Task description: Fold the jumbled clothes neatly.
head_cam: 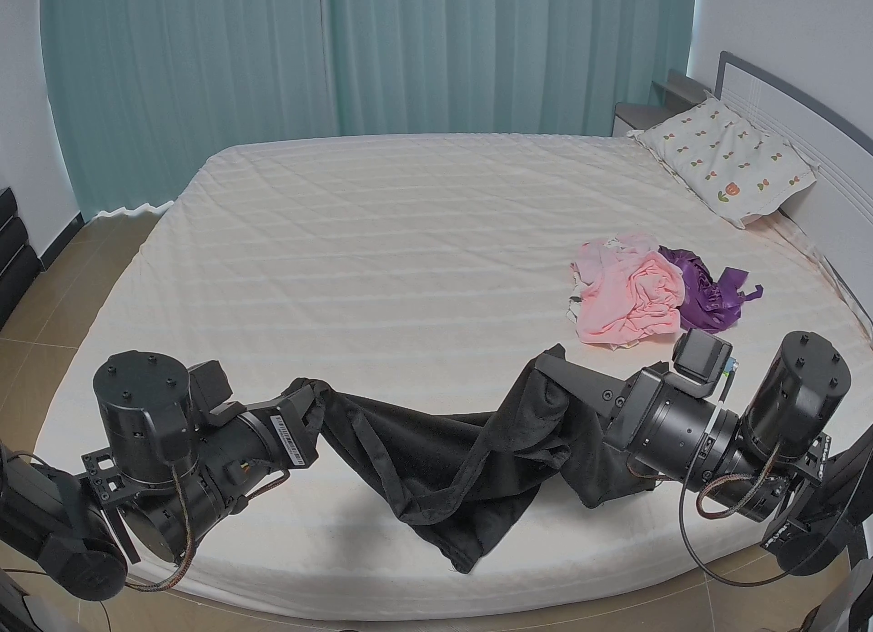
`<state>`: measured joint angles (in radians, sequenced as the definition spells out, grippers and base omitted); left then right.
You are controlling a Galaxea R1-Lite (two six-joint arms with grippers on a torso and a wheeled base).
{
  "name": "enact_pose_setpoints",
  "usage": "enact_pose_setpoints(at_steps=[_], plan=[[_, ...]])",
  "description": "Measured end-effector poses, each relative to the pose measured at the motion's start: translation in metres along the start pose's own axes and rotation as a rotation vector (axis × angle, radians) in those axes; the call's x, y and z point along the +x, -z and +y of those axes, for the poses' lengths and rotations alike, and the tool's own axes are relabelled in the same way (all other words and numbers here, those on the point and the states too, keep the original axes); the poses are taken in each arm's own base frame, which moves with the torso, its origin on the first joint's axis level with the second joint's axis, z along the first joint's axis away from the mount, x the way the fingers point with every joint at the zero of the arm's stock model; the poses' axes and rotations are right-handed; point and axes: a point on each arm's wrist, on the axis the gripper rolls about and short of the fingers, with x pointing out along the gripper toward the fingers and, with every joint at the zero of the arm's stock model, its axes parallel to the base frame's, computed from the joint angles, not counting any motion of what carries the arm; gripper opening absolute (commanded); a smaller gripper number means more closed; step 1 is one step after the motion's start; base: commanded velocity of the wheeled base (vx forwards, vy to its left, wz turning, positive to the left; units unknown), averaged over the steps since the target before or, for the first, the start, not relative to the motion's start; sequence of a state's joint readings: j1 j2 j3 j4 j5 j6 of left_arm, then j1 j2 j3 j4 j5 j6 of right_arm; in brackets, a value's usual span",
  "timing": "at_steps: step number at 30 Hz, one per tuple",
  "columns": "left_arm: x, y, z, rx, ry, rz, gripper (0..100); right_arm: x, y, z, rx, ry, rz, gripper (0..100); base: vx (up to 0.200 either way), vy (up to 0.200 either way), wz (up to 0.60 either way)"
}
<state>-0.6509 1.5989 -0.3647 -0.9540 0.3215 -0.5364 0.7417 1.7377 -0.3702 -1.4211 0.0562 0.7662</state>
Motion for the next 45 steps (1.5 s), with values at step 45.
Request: enact_pose_setpoints(at_steps=[45], plan=[[-0.075, -0.036, -0.014, -0.102, 0.252, -0.161, 0, -0.121, -0.077, 0.07, -0.033, -0.225, -0.331, 0, -0.12, 0.0, 0.0]])
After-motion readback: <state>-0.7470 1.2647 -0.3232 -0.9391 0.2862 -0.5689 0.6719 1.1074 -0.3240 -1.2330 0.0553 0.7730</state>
